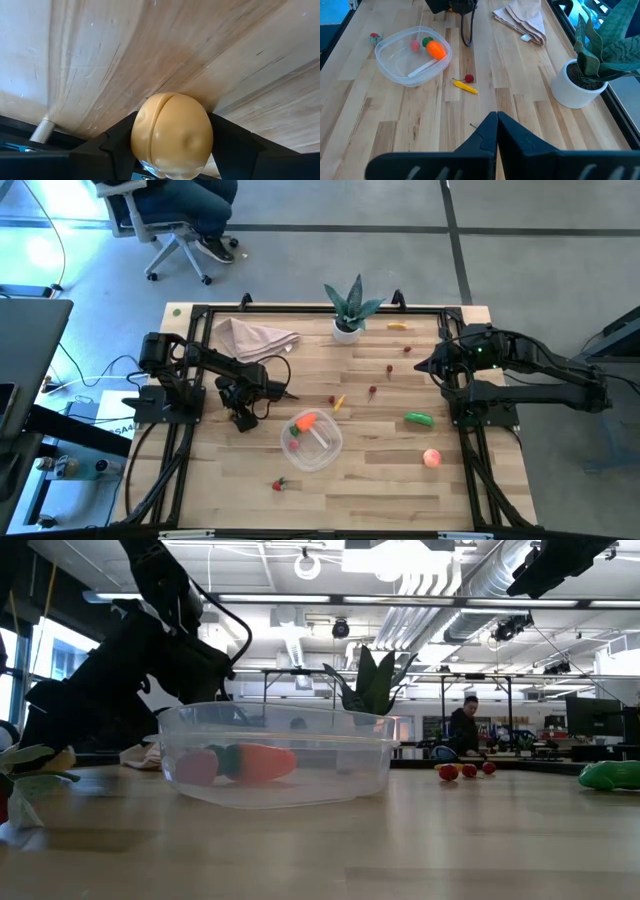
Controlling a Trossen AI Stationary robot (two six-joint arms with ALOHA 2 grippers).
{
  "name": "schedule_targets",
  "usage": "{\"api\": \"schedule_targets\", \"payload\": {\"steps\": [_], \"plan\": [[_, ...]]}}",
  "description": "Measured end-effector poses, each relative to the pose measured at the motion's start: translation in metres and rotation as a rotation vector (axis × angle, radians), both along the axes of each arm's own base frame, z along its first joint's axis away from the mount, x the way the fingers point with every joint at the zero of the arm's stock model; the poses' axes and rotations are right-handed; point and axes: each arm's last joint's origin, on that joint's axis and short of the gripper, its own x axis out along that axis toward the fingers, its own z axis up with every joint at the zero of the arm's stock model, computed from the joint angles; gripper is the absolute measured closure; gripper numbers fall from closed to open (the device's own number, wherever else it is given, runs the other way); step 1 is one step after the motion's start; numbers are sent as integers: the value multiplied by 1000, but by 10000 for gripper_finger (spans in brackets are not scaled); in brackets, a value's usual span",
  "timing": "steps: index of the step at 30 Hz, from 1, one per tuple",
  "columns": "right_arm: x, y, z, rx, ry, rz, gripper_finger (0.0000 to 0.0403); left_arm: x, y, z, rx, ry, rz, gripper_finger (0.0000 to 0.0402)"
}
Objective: Pick and placing Produce into tupperware
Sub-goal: Put the potato into the transparent container
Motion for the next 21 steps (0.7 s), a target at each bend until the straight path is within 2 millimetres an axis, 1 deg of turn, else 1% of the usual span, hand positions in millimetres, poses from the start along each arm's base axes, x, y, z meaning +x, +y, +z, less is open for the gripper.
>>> {"api": "schedule_targets", "payload": {"steps": [10,21], "plan": [[0,0,0,0,0,0,402,1,0,1,4,-5,-3,203],[0,0,0,0,0,0,402,22,6,13,63,-95,-58,209]]}}
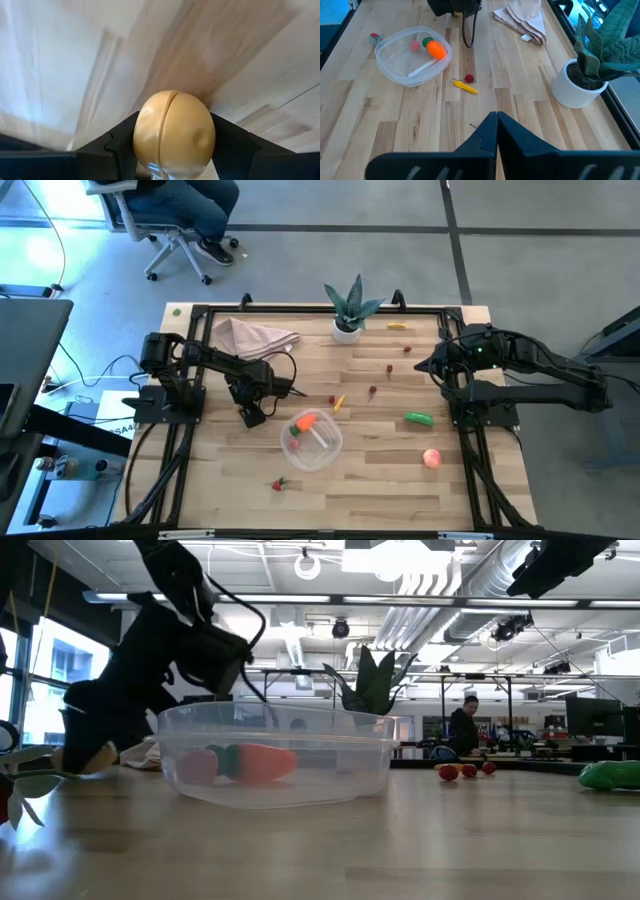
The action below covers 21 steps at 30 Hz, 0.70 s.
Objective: Pick and placing Produce into tupperware
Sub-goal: Put the potato into the transparent container
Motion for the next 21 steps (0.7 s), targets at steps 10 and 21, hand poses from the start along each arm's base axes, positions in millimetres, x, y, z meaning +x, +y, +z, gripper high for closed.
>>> {"api": "schedule_targets", "payload": {"steps": [10,21], "plan": [[0,0,0,0,0,0,402,28,6,25,21,-121,-42,209],[0,0,0,0,0,0,402,68,12,73,45,-338,-98,209]]}}
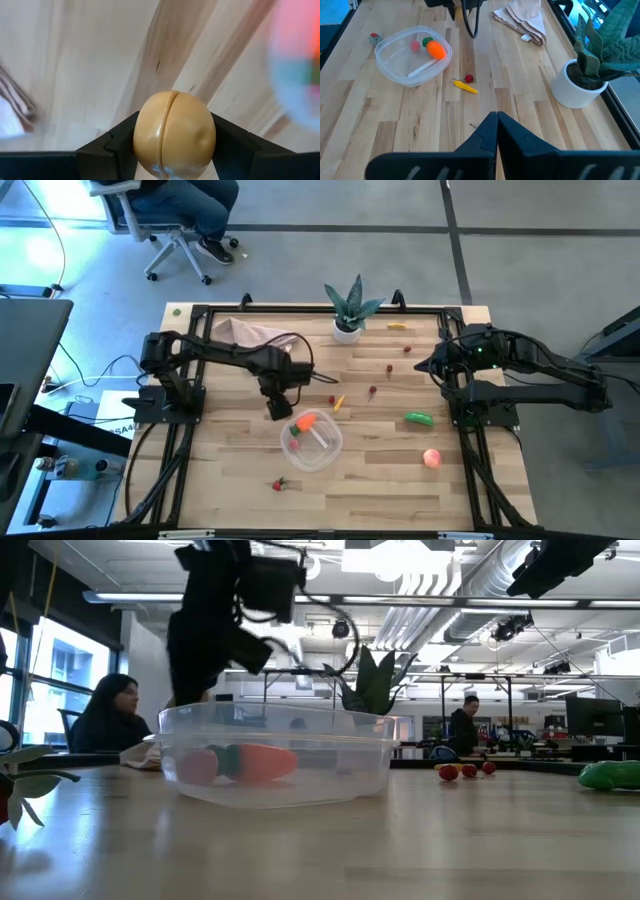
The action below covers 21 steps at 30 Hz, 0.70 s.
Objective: Pick and placing Produce into tupperware
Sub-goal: Put the potato into the transparent container
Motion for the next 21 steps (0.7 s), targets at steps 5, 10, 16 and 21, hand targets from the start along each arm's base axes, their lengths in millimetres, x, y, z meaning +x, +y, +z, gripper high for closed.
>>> {"api": "schedule_targets", "payload": {"steps": [5,10,16,21], "plan": [[0,0,0,0,0,0,402,19,-6,28,19,-118,-49,209],[0,0,0,0,0,0,402,41,-27,54,25,-297,-143,209],[0,0,0,0,0,0,402,60,-63,71,28,-495,-281,209],[0,0,0,0,0,0,402,66,-85,64,73,-506,-348,209]]}}
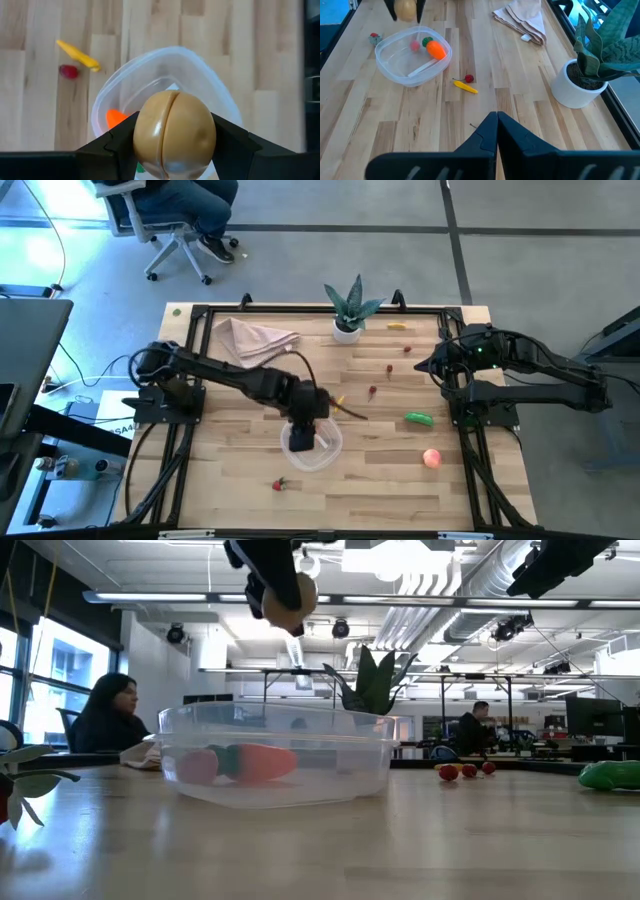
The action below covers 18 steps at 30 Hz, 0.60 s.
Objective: Pick and placing Produce into tupperware
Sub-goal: Put the potato into the transparent container
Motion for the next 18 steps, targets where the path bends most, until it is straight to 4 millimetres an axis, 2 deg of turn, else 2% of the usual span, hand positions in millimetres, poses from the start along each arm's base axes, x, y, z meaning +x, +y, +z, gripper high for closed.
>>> {"api": "schedule_targets", "payload": {"steps": [7,12,18], "plan": [[0,0,0,0,0,0,402,16,-16,-40,34,87,-38,209],[0,0,0,0,0,0,402,25,-19,-70,43,156,-53,209],[0,0,0,0,0,0,402,30,-20,-91,48,208,-53,209]]}}
